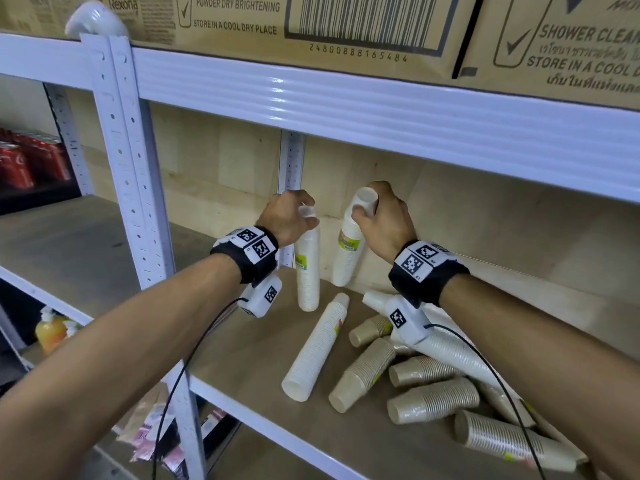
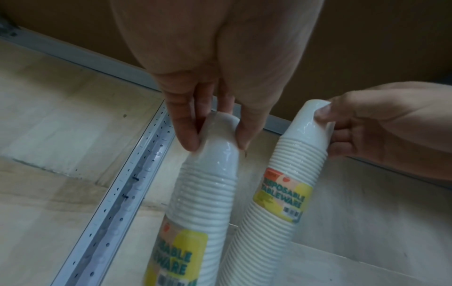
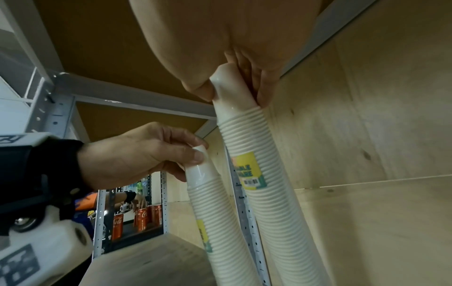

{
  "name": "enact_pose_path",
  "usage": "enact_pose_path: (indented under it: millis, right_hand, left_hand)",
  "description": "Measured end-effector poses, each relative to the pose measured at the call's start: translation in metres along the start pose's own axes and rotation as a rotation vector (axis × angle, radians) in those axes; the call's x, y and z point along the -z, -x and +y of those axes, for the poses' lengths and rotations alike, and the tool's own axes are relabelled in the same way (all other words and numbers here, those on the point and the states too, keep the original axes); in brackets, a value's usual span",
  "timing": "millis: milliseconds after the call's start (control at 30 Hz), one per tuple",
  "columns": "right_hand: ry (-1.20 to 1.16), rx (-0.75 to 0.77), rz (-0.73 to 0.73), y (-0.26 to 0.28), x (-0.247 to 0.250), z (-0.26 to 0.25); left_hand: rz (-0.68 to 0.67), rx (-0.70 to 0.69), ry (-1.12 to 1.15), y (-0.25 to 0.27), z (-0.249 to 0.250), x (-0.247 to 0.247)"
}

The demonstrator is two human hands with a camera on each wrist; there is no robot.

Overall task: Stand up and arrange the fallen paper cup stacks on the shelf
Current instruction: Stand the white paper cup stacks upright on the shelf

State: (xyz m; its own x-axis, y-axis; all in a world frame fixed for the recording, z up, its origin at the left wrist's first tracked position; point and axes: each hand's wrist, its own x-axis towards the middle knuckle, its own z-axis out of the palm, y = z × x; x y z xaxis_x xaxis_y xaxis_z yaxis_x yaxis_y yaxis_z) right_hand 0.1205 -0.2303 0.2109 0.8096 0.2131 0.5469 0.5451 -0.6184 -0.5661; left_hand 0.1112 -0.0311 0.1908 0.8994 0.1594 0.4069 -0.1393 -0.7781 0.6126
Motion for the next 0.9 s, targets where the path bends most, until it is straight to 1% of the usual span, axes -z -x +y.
enact_pose_path:
  millis: [167, 233, 433, 600, 733, 800, 900]
  right_hand:
    - [-0.03, -0.005, -0.034, -0.018, -0.023, -0.005]
    - [-0.031, -0.018, -0.06, -0.023, -0.035, -0.005]
    - [-0.034, -0.073, -0.145, -0.029, -0.064, -0.002]
    - [-0.022, -0.125, -0.21, -0.028, -0.08, 0.006]
    - [-0.009, -0.123, -0.239, -0.028, -0.085, 0.012]
    - [-0.015, -0.094, -0.241, -0.029, -0.087, 0.014]
    - [0.045, -0.051, -0.234, -0.031, -0.089, 0.019]
  left_hand:
    - [-0.006, 0.02, 0.046, -0.024, -0.006, 0.008]
    - [-0.008, 0.022, 0.031, -0.031, -0.009, 0.008]
    - [-0.045, 0.045, -0.011, -0.039, -0.023, 0.004]
    - [-0.071, 0.063, -0.02, -0.04, -0.033, -0.003]
    - [-0.072, 0.064, -0.002, -0.04, -0.037, -0.005]
    - [-0.082, 0.055, 0.003, -0.04, -0.037, -0.005]
    - [-0.103, 0.026, -0.022, -0.039, -0.038, -0.005]
